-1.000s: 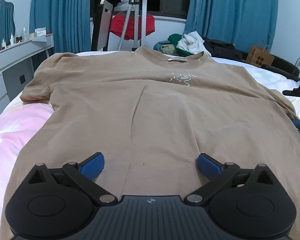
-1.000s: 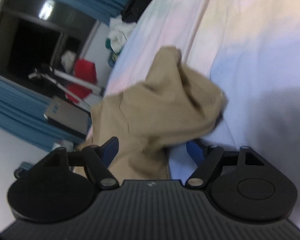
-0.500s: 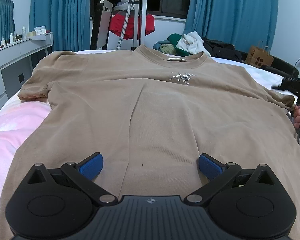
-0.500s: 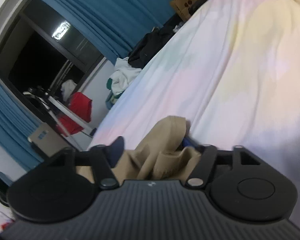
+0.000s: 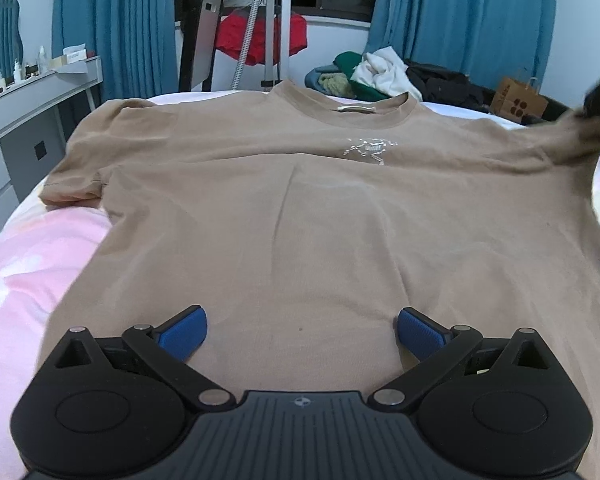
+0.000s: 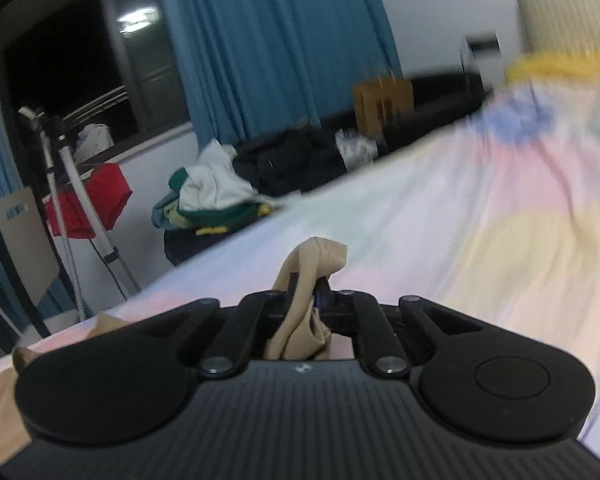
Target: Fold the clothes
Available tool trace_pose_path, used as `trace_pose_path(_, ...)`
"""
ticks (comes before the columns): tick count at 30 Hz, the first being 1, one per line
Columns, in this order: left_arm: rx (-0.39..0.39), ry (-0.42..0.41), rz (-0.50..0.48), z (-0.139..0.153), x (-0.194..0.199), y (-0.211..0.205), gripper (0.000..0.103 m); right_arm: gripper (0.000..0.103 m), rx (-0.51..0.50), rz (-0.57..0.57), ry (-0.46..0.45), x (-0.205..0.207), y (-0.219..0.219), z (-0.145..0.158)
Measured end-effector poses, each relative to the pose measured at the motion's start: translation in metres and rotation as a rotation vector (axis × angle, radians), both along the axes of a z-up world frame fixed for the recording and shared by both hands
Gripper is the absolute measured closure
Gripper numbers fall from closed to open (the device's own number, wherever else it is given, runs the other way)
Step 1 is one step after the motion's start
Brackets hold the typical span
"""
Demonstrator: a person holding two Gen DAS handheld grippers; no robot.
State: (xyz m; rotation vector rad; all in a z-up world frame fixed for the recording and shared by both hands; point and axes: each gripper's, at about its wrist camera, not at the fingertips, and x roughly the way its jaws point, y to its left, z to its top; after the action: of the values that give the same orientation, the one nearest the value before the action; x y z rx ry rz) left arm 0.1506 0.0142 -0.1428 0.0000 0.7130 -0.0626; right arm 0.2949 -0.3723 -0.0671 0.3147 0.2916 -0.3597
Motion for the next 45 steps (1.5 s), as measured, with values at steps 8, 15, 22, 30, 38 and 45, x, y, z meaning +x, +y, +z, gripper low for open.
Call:
trace_pose_path(8,-0.112,-0.044,0.095,0.028,-0.011,0.039,0.001,0.094,-0.284,0.162,-0.043,-0.001,0.143,0.043)
trace_pose_path(15,-0.186,-0.021,0.212,0.028,-0.009,0.081,0.001,0.092,-0.353,0.388,0.067,0.016,0.267,-0.02)
trace_pose_path(22,-0.158,-0.023,0.2,0.025,-0.007,0.079,0.001,0.061,-0.212,0.545,0.235,0.031,0.278,-0.055)
trace_pose_path(30,-0.121,-0.059,0.144,0.036,-0.023,0.058,0.001,0.045,-0.07,0.637,0.164,-0.078,0.214,0.012)
trace_pose_path(38,-0.092,-0.098,0.078,0.055,-0.058,0.039,0.001,0.045,0.021,0.589,0.15,-0.223,0.139,0.046)
trace_pose_path(45,-0.116,-0.119,0.009,0.073,-0.098,0.014,0.003,0.044,0.158,0.425,0.102,-0.294,0.074,0.04)
